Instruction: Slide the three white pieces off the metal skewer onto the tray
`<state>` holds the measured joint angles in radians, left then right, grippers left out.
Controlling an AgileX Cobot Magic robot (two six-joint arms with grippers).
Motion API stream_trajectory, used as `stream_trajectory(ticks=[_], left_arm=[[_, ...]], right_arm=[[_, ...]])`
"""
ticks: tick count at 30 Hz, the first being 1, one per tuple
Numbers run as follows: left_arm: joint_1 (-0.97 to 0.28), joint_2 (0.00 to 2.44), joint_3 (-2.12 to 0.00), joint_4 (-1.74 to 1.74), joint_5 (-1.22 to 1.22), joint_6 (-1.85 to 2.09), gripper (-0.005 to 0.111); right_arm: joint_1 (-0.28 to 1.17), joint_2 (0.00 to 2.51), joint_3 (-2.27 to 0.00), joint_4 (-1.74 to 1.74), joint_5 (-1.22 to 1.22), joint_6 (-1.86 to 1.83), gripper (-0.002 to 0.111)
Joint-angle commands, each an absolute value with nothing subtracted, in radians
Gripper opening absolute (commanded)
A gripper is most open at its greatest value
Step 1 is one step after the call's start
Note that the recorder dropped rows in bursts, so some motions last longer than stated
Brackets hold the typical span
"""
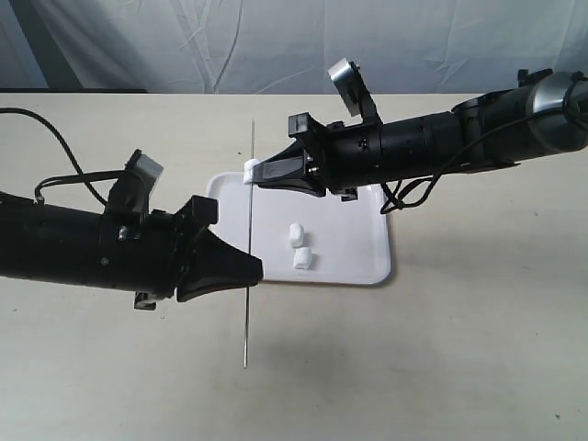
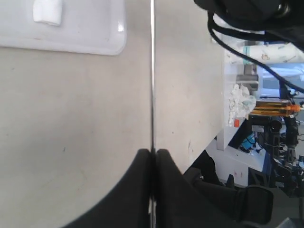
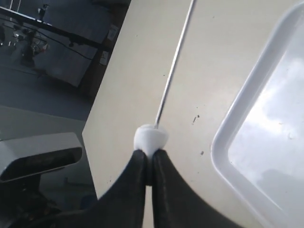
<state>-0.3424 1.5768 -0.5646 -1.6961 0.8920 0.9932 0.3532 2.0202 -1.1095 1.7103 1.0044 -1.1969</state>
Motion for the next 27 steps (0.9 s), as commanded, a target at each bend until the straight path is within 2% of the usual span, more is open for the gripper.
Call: stream_trajectory(ticks=[1, 9, 18, 23, 25, 27], left_arm=[[-0.408, 1.57, -0.561, -1.656, 0.946, 0.983, 0.0], [-0.552, 1.57, -0.536, -1.614, 0.88, 0.89, 0.0], [-0.557, 1.57, -0.409, -1.653, 0.853, 0.937, 0.0], [-0.531, 1.57, -0.401, -1.702, 0.75, 1.001, 0.0], [-0.506, 1.57, -0.401, -1.73, 0.742, 1.033, 0.0], [-0.488, 1.57, -0.401, -1.741, 0.758, 1.057, 0.0]], right_arm=[[0.352, 2.016, -1.112, 1.744, 0.903, -1.214, -0.001], [0.352, 2.016, -1.144, 1.744, 0.832, -1.214, -0.001], [0.352, 2.016, -1.2, 1.744, 0.719, -1.211, -0.001], [0.352, 2.016, -1.2, 1.441, 0.734, -1.081, -0.001], [0.352, 2.016, -1.2, 1.365, 0.739, -1.03, 0.004], [0.352, 2.016, -1.2, 1.356, 0.766, -1.019, 0.015]])
